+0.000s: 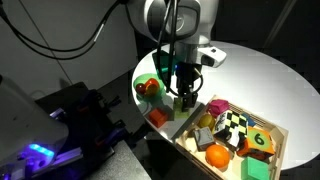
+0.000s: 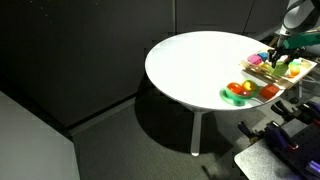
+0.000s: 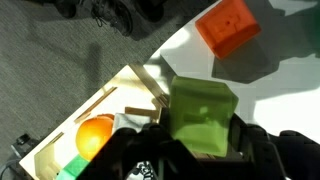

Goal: Put the light green block inside the bowl

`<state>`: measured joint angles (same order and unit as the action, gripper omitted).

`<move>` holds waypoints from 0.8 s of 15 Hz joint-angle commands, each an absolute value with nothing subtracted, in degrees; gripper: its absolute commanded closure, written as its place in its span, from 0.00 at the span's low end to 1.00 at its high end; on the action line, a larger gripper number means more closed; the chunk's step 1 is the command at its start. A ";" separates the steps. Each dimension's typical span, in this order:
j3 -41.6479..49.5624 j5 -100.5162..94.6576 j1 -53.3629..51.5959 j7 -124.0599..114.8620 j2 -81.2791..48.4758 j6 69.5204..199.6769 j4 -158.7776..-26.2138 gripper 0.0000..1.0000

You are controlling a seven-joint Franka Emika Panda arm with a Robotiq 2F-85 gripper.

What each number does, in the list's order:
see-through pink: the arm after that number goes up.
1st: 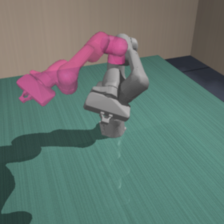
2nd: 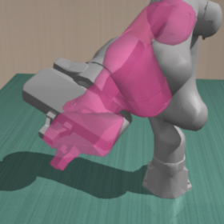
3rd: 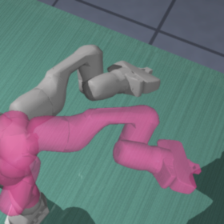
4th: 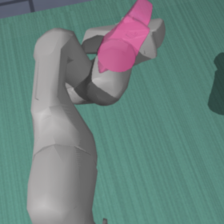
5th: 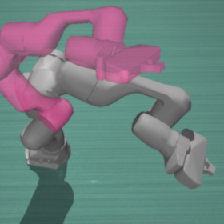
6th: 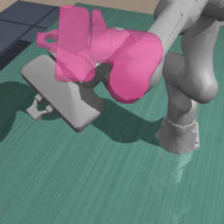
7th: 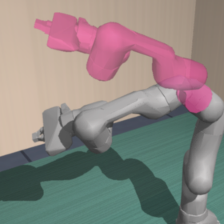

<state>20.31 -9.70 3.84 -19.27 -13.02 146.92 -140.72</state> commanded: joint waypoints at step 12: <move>17.46 -10.16 6.79 -17.35 -10.74 144.55 -140.83 0.71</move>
